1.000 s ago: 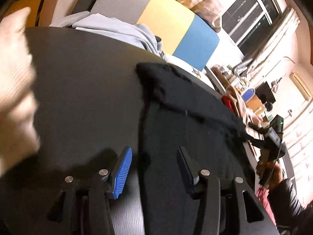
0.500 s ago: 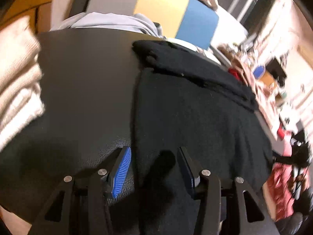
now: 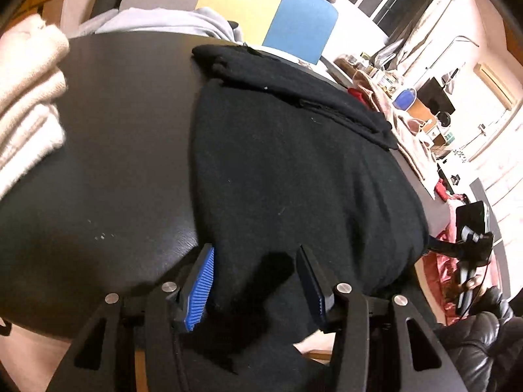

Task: Fold clothes

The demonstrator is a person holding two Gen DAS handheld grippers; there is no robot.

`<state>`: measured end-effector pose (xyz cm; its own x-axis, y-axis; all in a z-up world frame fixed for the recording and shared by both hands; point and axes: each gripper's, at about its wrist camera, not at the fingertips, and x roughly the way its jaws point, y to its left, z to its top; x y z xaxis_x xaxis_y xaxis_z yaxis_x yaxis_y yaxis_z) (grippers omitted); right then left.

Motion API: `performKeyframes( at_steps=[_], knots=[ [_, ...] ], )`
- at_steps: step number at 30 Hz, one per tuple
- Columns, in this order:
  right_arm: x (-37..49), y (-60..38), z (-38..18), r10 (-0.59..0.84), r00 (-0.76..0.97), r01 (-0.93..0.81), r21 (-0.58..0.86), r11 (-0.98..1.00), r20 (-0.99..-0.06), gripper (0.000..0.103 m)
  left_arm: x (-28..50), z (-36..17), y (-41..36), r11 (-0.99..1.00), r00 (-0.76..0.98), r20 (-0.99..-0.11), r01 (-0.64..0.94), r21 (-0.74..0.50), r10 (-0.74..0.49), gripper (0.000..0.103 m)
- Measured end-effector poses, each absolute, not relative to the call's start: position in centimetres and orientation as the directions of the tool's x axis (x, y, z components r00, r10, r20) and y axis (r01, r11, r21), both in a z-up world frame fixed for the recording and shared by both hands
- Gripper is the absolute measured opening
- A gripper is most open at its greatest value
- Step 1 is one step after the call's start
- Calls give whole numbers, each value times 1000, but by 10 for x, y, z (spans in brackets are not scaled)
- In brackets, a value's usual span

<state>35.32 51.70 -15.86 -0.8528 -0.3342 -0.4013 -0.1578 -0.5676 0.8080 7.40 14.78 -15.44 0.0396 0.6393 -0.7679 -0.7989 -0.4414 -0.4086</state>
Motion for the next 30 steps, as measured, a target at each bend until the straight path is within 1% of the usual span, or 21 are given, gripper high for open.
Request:
performKeyframes(
  at_steps=[2, 4, 5, 6, 8, 9, 13, 14, 16, 17, 18, 19, 21, 23, 24, 25, 26, 27, 28, 29, 30],
  knots=[
    [346, 515, -157, -334, -832, -173, 779, -603, -443, 102, 76, -154, 147, -440, 56, -766, -790, -427, 641, 49],
    [344, 519, -155, -310, -821, -225, 770, -597, -480, 83, 77, -156, 143, -442, 71, -759, -777, -449, 648, 49],
    [346, 519, -158, -312, -807, -242, 763, -600, -502, 52, 78, -156, 142, -441, 75, -757, -773, -455, 649, 49],
    [347, 520, -161, -315, -791, -260, 755, -602, -524, 28, 80, -157, 141, -439, 78, -756, -773, -457, 650, 49],
    [349, 519, -171, -321, -763, -290, 742, -604, -560, 17, 85, -157, 140, -431, 79, -760, -784, -447, 645, 48],
    [350, 521, -174, -319, -771, -290, 749, -596, -552, 14, 86, -157, 141, -429, 74, -765, -792, -435, 640, 48],
    [353, 525, -185, -335, -809, -271, 812, -517, -483, 16, 91, -155, 147, -430, 56, -783, -810, -399, 620, 48],
    [356, 527, -188, -340, -816, -268, 827, -494, -468, 18, 92, -155, 147, -435, 45, -789, -815, -383, 612, 40],
    [355, 526, -188, -358, -813, -264, 840, -475, -458, 21, 93, -155, 149, -443, 22, -802, -825, -352, 597, 30],
    [352, 523, -186, -371, -806, -262, 840, -476, -462, 26, 92, -155, 148, -446, 24, -804, -822, -354, 594, 15],
    [348, 520, -184, -384, -797, -260, 839, -477, -466, 34, 91, -157, 148, -446, 42, -803, -814, -373, 595, 7],
    [345, 517, -182, -409, -781, -252, 837, -486, -472, 40, 91, -158, 147, -443, 52, -801, -811, -383, 597, 7],
    [341, 512, -176, -443, -763, -224, 835, -502, -471, 69, 91, -162, 146, -438, 71, -796, -804, -402, 601, 8],
    [335, 505, -173, -443, -759, -199, 818, -540, -478, 78, 89, -163, 146, -431, 87, -784, -796, -426, 614, 18],
    [332, 502, -170, -442, -753, -191, 804, -562, -488, 83, 89, -162, 146, -424, 96, -779, -794, -436, 620, 19],
    [330, 499, -169, -442, -749, -188, 798, -572, -494, 83, 90, -161, 148, -423, 93, -781, -798, -429, 618, 18],
    [330, 499, -168, -430, -743, -208, 787, -581, -514, 78, 90, -162, 149, -417, 103, -777, -795, -439, 621, 15],
    [331, 500, -167, -416, -735, -230, 775, -589, -535, 62, 90, -162, 149, -412, 114, -773, -793, -450, 624, 6],
    [333, 503, -168, -393, -721, -270, 754, -598, -570, 51, 89, -162, 150, -406, 124, -768, -790, -460, 628, 6],
    [337, 506, -170, -370, -706, -310, 733, -605, -604, 23, 89, -162, 151, -401, 135, -764, -787, -470, 631, 6],
    [342, 510, -173, -351, -696, -354, 724, -592, -627, 7, 88, -163, 152, -397, 144, -760, -782, -480, 634, 6]
  ],
)
